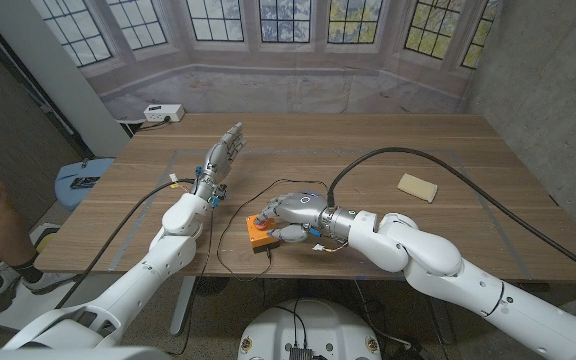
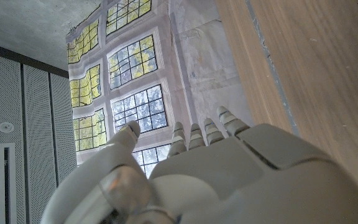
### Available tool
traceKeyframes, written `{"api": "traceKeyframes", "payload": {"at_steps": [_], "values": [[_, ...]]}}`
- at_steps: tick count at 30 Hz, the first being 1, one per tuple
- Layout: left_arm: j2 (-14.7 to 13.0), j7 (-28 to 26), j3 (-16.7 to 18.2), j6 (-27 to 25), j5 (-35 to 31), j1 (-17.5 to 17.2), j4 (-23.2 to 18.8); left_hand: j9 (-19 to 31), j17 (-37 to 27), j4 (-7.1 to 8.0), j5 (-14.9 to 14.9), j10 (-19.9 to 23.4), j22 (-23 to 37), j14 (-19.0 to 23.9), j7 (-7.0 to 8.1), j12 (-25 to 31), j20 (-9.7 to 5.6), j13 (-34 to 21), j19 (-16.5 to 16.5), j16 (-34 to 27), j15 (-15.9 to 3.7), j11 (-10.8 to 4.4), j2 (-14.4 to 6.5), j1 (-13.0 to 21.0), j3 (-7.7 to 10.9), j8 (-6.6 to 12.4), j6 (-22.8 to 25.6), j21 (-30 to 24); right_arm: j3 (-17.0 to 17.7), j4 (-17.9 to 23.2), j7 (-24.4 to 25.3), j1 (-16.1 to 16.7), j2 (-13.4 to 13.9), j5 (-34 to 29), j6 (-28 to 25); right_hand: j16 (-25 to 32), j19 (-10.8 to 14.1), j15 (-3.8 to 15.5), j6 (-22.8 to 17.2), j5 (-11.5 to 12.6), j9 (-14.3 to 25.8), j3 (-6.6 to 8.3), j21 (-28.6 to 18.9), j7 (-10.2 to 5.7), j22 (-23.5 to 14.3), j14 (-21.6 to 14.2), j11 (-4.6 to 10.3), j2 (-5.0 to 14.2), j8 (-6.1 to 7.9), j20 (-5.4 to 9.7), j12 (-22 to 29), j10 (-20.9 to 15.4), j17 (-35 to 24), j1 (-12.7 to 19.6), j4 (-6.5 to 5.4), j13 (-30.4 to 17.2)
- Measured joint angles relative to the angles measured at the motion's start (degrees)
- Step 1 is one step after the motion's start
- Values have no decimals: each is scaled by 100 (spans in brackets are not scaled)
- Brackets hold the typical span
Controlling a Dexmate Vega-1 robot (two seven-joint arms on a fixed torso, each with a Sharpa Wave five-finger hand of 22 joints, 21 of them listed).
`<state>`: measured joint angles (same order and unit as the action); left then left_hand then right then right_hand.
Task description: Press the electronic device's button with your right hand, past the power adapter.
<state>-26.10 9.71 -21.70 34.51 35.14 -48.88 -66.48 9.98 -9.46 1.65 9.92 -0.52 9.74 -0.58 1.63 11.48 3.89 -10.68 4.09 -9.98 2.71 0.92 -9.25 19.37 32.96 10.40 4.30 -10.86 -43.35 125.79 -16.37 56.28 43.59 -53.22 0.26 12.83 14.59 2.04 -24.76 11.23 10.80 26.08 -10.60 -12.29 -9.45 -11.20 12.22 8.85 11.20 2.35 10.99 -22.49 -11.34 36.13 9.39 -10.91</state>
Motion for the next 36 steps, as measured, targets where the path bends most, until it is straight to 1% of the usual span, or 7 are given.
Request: {"api": "traceKeyframes", "payload": {"at_steps": [13, 18, 21, 26, 29, 34, 36], "values": [[24, 98, 16, 37, 75, 29, 46, 0, 0, 0, 0, 0, 0, 17, 0, 0, 0, 0, 0, 0, 17, 0, 0, 0, 0, 0, 0, 0, -18, 4, -46, 6, -34, -9, -60, 0, 0, 30, 0, -22, -3, 0, 0, 0, 0, -30, -1, 0, -1, 0, 0, 1, 0, 0, 0, 0], [27, 98, 17, 40, 78, 30, 50, 0, 0, -23, 0, 32, 0, 17, 0, 0, 0, 0, 0, 0, 17, -32, -24, -23, 23, 0, 0, 0, -18, 4, -32, 10, -34, -14, -79, 0, 0, 30, -23, -22, 2, 0, 0, 23, 0, -30, -1, 0, -1, 0, 0, 1, 1, 0, 0, 0], [27, 98, 18, 40, 78, 30, 50, 0, 0, -23, 0, 32, 0, 17, 0, 0, 0, 0, 0, 0, 17, -32, -24, -23, 23, 0, 0, 0, -18, 4, 1, 10, -34, -42, -88, 32, 0, 17, -22, -22, 1, -24, 0, 23, 0, -42, -1, 0, -4, 0, 0, 1, 1, 0, -23, 0], [23, 108, 18, 44, 81, 19, 32, 0, 0, -23, 0, 32, 0, 17, 0, 0, 0, 0, 0, 0, 17, -32, -24, -23, 23, 0, -1, 0, -18, -6, 79, 41, -14, -90, -98, 53, 0, 28, -53, -22, 0, -23, 0, 54, 0, -90, -2, 0, -4, 0, -1, 2, 1, 0, -23, 3], [20, 107, 18, 44, 79, 12, 19, 0, 0, -23, 0, 32, 0, 17, 0, 0, 0, 0, 0, 0, 17, -32, -24, -23, 23, 0, -1, 0, -18, -7, 126, 85, 6, -121, -107, 53, 0, -2, -53, -22, -3, -23, 0, 54, 0, -121, 21, 0, -5, 0, -2, -21, 1, 0, -23, 10], [18, 105, 17, 44, 73, 6, 8, 0, 0, -23, 0, 31, 0, 17, 0, 0, 0, 0, 0, 0, 17, -32, -24, -23, 23, 0, -1, 0, -18, 6, 196, 146, 32, -190, -123, 74, 0, 40, -84, -22, -1, -23, 0, 84, 0, -165, -7, 0, -5, 0, -2, -54, 1, 0, -23, 10], [18, 104, 15, 44, 72, 4, 6, 0, 0, -23, 0, 31, 0, 17, 0, 0, 0, 0, 0, 0, 17, -32, -24, -23, 23, 0, -1, 0, -18, 14, 215, 162, 38, -224, -126, 74, 0, 18, -107, -22, 0, -23, 0, 62, 0, -187, 21, 5, 9, 0, -3, -82, 1, 5, -23, 9]]}}
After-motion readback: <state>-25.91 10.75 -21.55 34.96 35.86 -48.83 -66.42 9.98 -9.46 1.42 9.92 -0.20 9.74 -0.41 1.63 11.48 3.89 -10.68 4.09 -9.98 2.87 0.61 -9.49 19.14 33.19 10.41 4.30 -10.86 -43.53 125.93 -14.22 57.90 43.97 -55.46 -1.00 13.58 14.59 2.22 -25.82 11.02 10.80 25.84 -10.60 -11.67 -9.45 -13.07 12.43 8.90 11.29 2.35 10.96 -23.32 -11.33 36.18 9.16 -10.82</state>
